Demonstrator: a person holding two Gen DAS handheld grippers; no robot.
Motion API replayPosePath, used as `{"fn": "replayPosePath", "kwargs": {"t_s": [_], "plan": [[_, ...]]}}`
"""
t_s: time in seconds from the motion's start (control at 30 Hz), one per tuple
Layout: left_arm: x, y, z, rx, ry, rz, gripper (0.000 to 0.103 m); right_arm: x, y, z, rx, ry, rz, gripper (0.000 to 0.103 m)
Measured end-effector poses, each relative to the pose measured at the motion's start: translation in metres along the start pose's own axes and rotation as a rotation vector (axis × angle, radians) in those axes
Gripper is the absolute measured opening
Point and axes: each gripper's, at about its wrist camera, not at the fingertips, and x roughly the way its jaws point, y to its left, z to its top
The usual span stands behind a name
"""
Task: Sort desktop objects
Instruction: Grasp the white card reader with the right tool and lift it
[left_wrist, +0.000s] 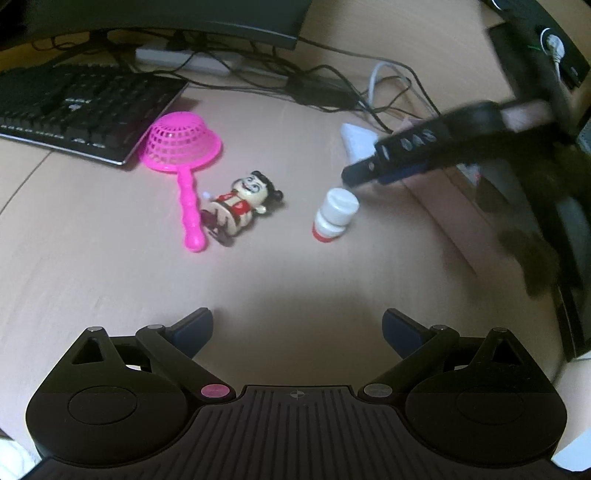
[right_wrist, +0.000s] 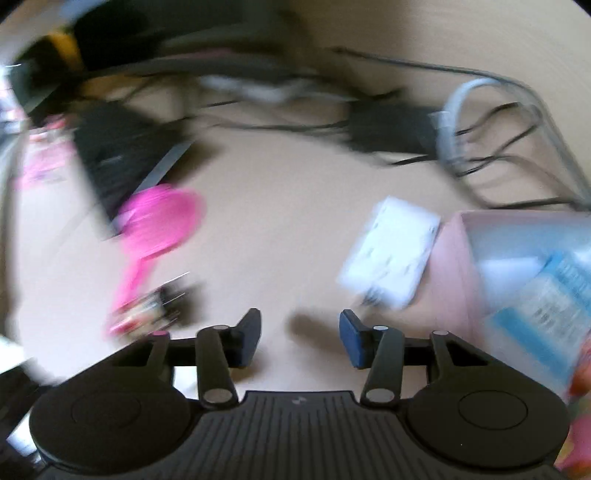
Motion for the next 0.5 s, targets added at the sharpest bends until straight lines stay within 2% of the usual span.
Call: {"fn": "replayPosePath", "kwargs": {"t_s": [0.1, 0.23, 0.33, 0.4, 0.43, 0.5], "plan": [[0.001, -0.003, -0.001, -0.002, 0.004, 0.001, 0.101, -0.012, 0.008, -0.008, -0.035, -0.064, -0.065, 0.047], [-0.001, -0.006, -0.002, 0.004, 0.003, -0.003, 0.101, -0.004, -0.019, 0.002, 0.088, -0.047, -0.106, 0.049], [-0.001, -0.005, -0.004, -0.007, 0.008, 0.005, 0.101, 0.001, -0.024, 0.010, 0.115, -0.087, -0.119, 0.069], [-0.001, -0.001, -0.005, -0.015, 0.011, 0.013, 0.101, 0.007, -0.028, 0.018, 0.135, -0.119, -0.163, 0.072], [-0.002, 0.000, -0.005, -0.019, 0.011, 0.016, 0.101, 0.009, -0.030, 0.021, 0.140, -0.125, -0.179, 0.076], [-0.003, 0.003, -0.006, -0.026, 0.009, 0.021, 0.101, 0.021, -0.030, 0.033, 0.147, -0.123, -0.233, 0.078]]}}
